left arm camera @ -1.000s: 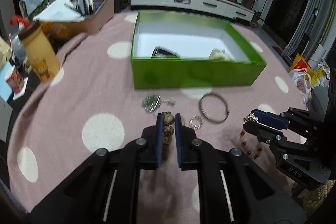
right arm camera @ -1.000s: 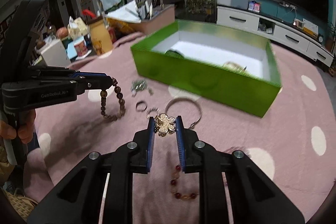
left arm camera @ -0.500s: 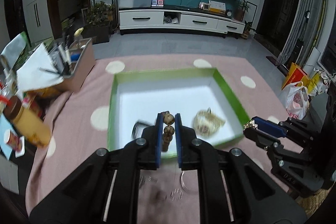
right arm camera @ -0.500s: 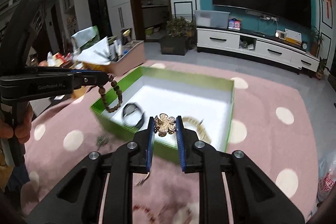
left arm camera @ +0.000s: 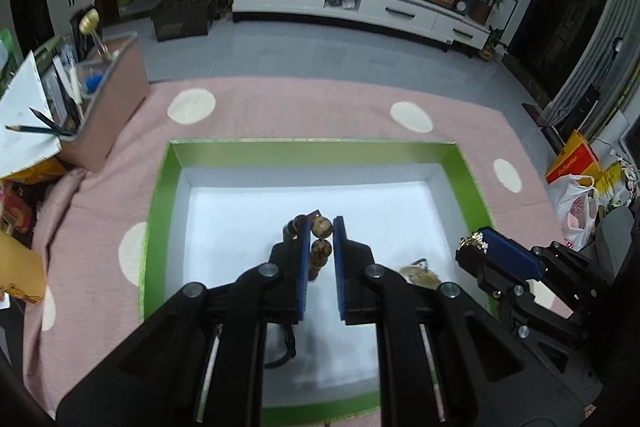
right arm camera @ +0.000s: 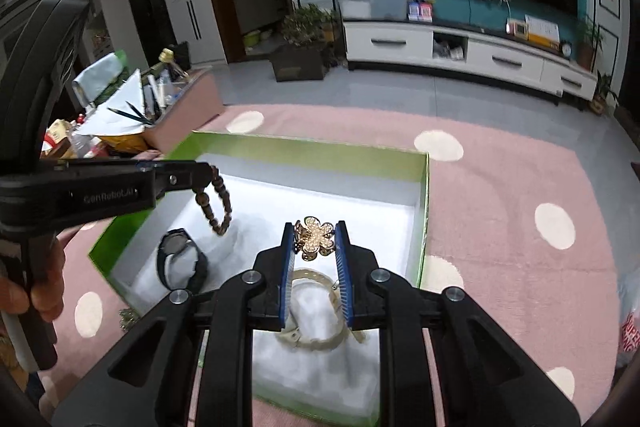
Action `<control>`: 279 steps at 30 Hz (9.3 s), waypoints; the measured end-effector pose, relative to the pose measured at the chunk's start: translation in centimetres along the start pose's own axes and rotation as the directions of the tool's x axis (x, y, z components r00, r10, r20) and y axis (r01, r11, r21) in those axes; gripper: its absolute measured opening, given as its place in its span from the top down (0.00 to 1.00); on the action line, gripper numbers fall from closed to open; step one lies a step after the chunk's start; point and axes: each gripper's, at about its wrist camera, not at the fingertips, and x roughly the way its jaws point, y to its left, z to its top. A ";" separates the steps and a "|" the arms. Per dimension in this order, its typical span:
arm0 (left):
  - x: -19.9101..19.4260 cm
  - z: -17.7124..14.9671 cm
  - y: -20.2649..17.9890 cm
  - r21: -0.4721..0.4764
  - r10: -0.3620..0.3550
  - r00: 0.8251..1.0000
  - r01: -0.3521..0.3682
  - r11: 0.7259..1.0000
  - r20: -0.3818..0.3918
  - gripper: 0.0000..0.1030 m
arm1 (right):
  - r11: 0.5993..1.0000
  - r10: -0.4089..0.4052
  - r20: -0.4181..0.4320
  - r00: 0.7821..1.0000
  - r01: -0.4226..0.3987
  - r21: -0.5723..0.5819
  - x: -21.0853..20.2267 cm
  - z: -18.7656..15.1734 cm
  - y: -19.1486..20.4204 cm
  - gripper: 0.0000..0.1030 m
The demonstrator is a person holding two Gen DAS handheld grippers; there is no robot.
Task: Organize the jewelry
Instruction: 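Carry the bracelet and brooch into the green box and open both tools, then move both tools back toward the red-orange and pink bead bracelets, then grasp the red-orange bead bracelet with the left tool while the right tool grasps the pink bead bracelet, then carry both bead bracelets into the green box and open both tools, then lift both tools out of the box and move toward the remaining jewelry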
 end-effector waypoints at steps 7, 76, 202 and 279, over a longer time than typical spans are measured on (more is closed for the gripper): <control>3.2 -0.2 0.3 -0.014 0.015 0.998 -0.016 1.000 -0.061 0.89 | 1.000 -0.019 -0.055 0.998 0.020 0.023 2.5 0.2 -0.5 0.80; -12.6 -21.8 -6.2 0.132 0.101 0.995 -0.098 0.986 -0.019 0.02 | 0.989 -0.033 -0.038 0.999 0.038 0.140 -17.6 -15.8 1.8 0.20; -12.8 -8.4 -0.2 0.038 -0.071 0.990 0.067 0.997 0.119 0.93 | 0.992 -0.054 0.097 0.994 0.064 -0.107 -13.0 -6.0 3.8 0.93; -10.5 -20.5 7.5 -0.096 0.187 0.981 -0.190 0.977 -0.046 0.11 | 1.000 0.002 -0.058 0.998 -0.002 0.010 -11.5 -13.5 5.1 0.52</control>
